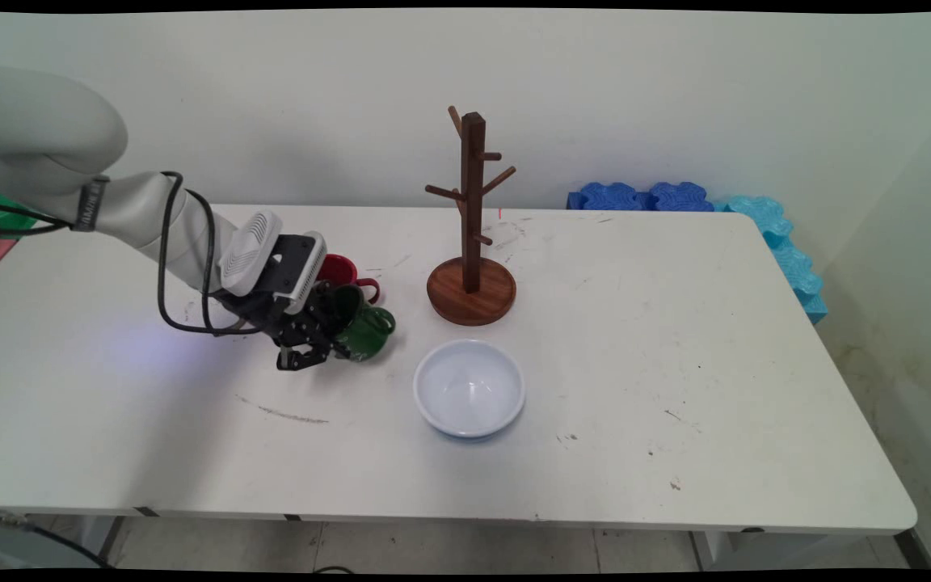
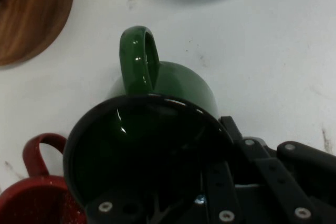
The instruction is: Place the picked object on the table
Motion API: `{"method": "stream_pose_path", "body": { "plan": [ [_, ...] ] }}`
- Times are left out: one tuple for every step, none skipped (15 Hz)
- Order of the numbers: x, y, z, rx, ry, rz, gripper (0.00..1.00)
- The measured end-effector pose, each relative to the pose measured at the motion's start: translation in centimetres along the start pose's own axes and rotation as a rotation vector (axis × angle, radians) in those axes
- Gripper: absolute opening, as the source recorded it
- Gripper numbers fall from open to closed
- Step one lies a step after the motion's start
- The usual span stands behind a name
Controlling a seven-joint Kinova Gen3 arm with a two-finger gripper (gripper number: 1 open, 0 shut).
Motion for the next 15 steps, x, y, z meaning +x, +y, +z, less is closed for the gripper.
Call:
{"method": "stream_pose_path", "body": {
  "plan": [
    [0.0,0.0,0.1,-0.001,-0.002,0.003,0.0],
    [0.1,0.0,0.3,-0.001,-0.006,0.007,0.0],
    [0.1,0.0,0.4,-0.002,-0.009,0.012,0.0],
    [0.1,0.1,0.6,-0.003,-0.012,0.016,0.0],
    [0.2,0.1,0.7,-0.004,-0.015,0.019,0.0],
    [0.2,0.1,0.8,-0.004,-0.016,0.021,0.0],
    [0.2,0.1,0.9,-0.005,-0.018,0.024,0.0],
    [0.2,0.1,1.1,-0.005,-0.021,0.027,0.0],
    [0.2,0.2,1.2,-0.006,-0.023,0.03,0.0],
    [0.3,0.2,1.3,-0.007,-0.024,0.033,0.0],
    [0.3,0.2,1.4,-0.007,-0.025,0.034,0.0],
    [0.3,0.2,1.4,-0.008,-0.027,0.036,0.0],
    [0.3,0.2,1.5,-0.008,-0.027,0.038,0.0],
    [0.3,0.2,1.6,-0.009,-0.028,0.039,0.0],
    [0.3,0.2,1.6,-0.009,-0.029,0.041,0.0]
  ]
}}
